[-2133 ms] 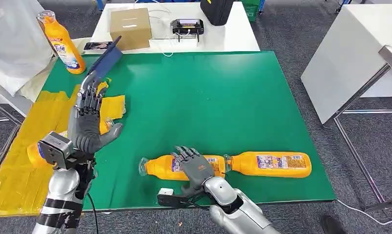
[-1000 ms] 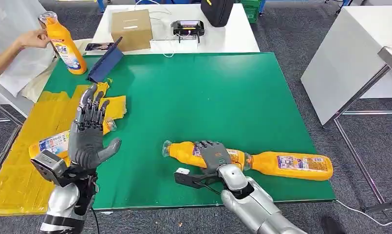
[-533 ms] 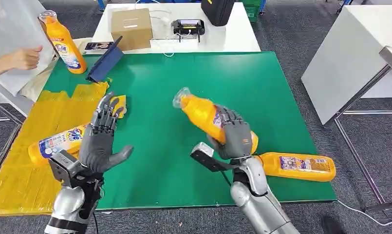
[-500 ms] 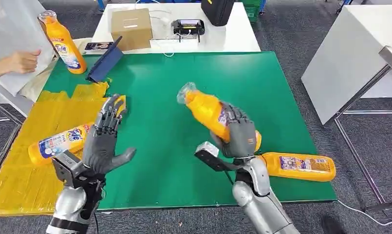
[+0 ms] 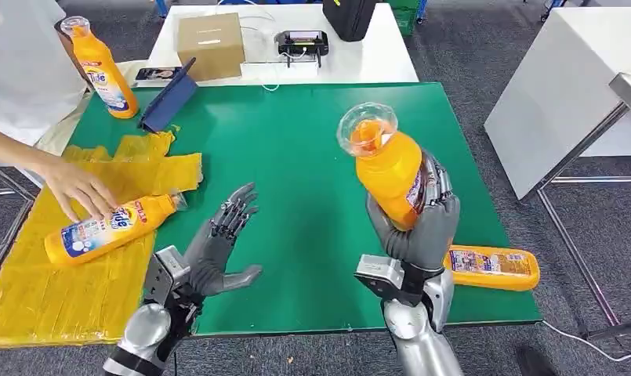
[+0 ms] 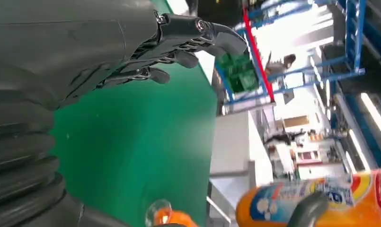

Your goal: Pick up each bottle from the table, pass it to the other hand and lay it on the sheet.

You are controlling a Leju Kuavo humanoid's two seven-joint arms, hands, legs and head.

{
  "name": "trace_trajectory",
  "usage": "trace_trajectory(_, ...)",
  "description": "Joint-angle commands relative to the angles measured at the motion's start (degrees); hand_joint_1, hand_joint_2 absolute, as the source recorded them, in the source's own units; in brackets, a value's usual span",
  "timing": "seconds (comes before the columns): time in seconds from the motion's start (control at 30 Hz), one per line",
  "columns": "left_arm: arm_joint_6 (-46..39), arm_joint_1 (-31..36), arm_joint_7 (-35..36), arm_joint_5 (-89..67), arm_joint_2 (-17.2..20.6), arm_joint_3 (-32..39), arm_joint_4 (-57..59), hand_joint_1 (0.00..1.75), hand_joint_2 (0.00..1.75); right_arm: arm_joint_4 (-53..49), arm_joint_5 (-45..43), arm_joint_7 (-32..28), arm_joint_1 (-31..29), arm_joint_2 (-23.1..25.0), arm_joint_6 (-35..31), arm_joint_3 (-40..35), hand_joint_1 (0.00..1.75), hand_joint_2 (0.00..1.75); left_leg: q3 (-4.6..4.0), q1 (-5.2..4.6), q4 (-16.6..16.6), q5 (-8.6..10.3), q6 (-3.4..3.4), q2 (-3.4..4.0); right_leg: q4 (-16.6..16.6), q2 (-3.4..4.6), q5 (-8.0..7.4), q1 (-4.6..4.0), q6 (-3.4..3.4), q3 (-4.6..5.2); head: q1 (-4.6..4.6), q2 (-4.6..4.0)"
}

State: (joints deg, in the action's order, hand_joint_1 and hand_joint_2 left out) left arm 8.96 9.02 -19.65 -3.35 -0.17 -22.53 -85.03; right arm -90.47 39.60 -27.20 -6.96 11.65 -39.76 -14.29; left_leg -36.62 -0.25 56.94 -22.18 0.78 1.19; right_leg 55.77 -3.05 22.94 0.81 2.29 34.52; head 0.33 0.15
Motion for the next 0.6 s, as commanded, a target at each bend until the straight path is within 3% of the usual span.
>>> trace_trajectory(0.03, 1.9, 5.9, 0.3, 3.0, 0.8, -4.3, 8.0, 0.00, 1.75, 19.5, 1.3, 5.9, -7.8, -1.3, 3.3, -18.8, 1.75, 1.75, 0.49, 0.13, 0.0, -0.19, -0.13, 0.22, -0.1, 0.61, 0.07, -0.07, -0.15, -0.43, 0.00, 0.00)
trace_trajectory(0.3, 2.8, 7.1, 0.1, 4.4, 1.0, -5.9, 6.4, 0.00, 1.75, 32.9, -1.6, 5.9, -11.7, 1.0, 11.1, -28.3, 1.75, 1.75, 0.40, 0.19, 0.0, -0.15, -0.10, 0.10, -0.1, 0.39, 0.09, -0.12, -0.10, -0.38, -0.04, 0.00)
trace_trajectory(0.6, 0.6, 7.7, 0.4, 4.8, 0.8, -4.7, 7.5, 0.00, 1.75, 36.7, 1.2, 6.8, -13.2, 1.4, 10.6, -36.1, 1.75, 1.75, 0.22, 0.17, 0.0, -0.08, -0.08, -0.04, 0.0, 0.19, 0.09, -0.10, -0.10, -0.24, -0.02, 0.00)
